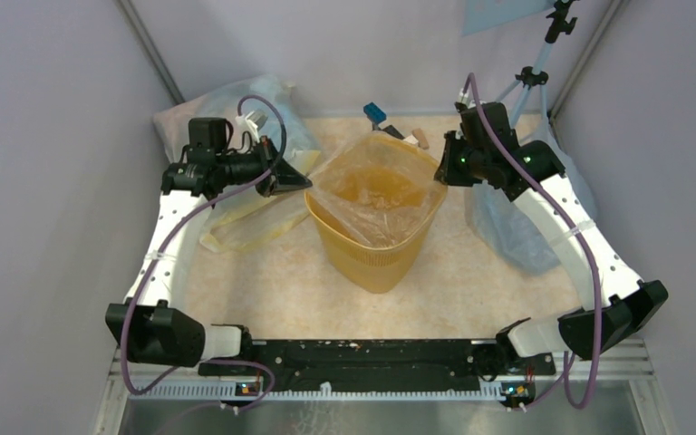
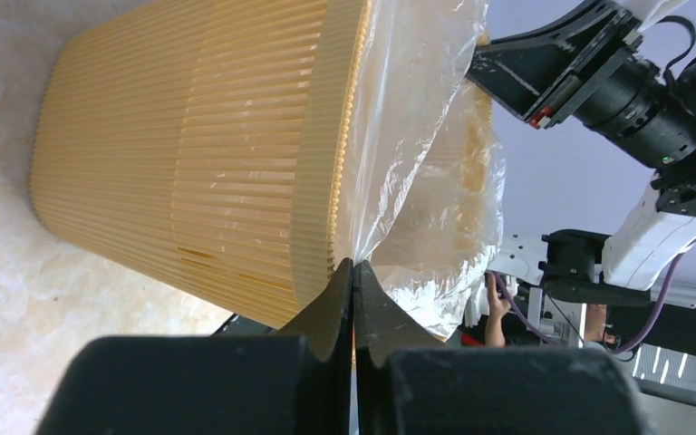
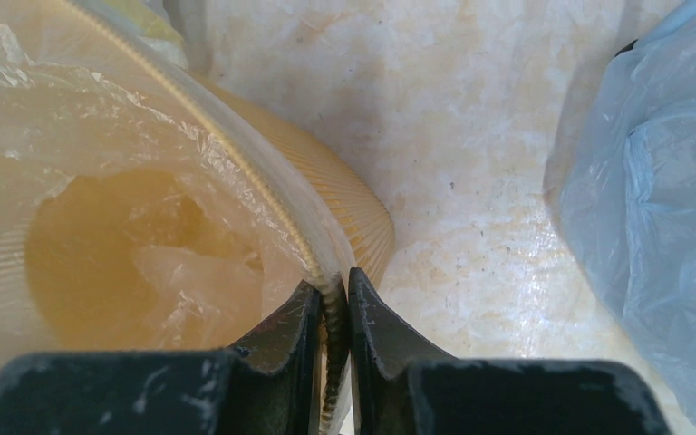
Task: Put the trash bags into the trash bin
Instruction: Place the trash bag in the trash bin.
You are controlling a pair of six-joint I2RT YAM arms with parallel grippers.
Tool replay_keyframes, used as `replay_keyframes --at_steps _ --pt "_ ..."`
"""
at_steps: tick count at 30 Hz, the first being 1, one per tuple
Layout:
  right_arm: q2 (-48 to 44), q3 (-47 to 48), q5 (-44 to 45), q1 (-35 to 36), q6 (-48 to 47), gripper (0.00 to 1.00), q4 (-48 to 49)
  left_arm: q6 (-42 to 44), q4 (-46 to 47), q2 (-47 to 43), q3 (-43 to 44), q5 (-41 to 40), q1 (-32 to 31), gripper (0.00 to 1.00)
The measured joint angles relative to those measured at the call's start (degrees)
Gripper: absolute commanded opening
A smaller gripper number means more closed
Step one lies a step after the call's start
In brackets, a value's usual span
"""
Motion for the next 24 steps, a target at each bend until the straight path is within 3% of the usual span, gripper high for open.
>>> replay_keyframes --at_steps 7,12,24 --pt "-0.13 -0.20 0.22 0.07 -0.20 0.01 0.61 -1.31 5.16 -4.74 -6.62 0.85 0.11 0.00" --pt "-0.37 -0.57 0.02 0.07 -0.63 0.09 1.16 -3.76 11.65 -7.98 -11.67 2.40 0.31 0.00" --pt "-0.55 -1.64 -2.69 -0.13 -2.64 0.60 5.27 -7.50 20.61 -12.28 -19.34 7.13 0.63 0.00"
